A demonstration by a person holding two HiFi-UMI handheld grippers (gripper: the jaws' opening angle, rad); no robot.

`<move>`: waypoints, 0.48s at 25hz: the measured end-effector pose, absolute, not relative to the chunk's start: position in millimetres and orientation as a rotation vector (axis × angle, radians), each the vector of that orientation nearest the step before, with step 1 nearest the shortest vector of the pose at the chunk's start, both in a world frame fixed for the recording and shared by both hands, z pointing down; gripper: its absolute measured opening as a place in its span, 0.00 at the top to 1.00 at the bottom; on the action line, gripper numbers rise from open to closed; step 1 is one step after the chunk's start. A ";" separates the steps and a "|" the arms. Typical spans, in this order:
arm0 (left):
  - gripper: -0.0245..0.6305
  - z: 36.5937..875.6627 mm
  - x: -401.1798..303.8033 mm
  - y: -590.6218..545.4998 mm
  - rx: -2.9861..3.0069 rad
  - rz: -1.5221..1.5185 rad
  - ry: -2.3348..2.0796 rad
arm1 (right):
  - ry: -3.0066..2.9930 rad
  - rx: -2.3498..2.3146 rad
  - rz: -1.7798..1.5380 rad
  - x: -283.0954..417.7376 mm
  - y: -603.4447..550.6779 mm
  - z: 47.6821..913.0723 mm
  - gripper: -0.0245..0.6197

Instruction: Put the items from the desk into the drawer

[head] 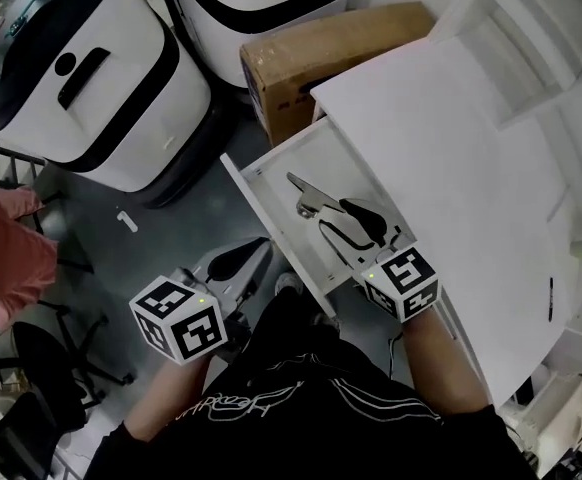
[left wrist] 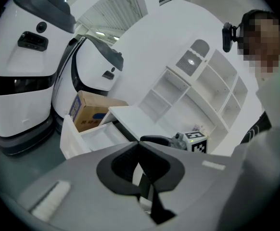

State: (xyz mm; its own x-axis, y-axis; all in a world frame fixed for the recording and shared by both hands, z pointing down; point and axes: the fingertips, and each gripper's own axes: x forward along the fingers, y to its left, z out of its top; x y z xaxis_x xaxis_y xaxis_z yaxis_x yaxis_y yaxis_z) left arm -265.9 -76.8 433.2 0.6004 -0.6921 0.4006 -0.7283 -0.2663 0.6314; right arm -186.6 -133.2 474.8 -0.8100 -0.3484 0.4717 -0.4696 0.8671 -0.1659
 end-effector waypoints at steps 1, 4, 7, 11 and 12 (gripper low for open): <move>0.95 427.7 -256.9 -76.8 2.024 0.059 -1.114 | -2.642 0.613 0.400 -180.2 -128.8 456.5 0.71; 0.95 408.6 -228.4 -77.7 2.112 0.072 -1.084 | -2.708 0.669 0.423 -157.3 -115.6 409.5 0.86; 0.95 389.2 -199.0 -77.1 2.193 0.092 -1.051 | -2.731 0.735 0.404 -132.3 -99.9 375.7 0.91; 0.95 362.8 -152.6 -68.1 2.295 0.108 -0.963 | -2.742 0.797 0.395 -94.2 -76.4 350.1 0.95; 0.95 356.2 -140.7 -67.2 2.328 0.120 -0.938 | -2.744 0.830 0.399 -83.0 -72.4 346.0 0.95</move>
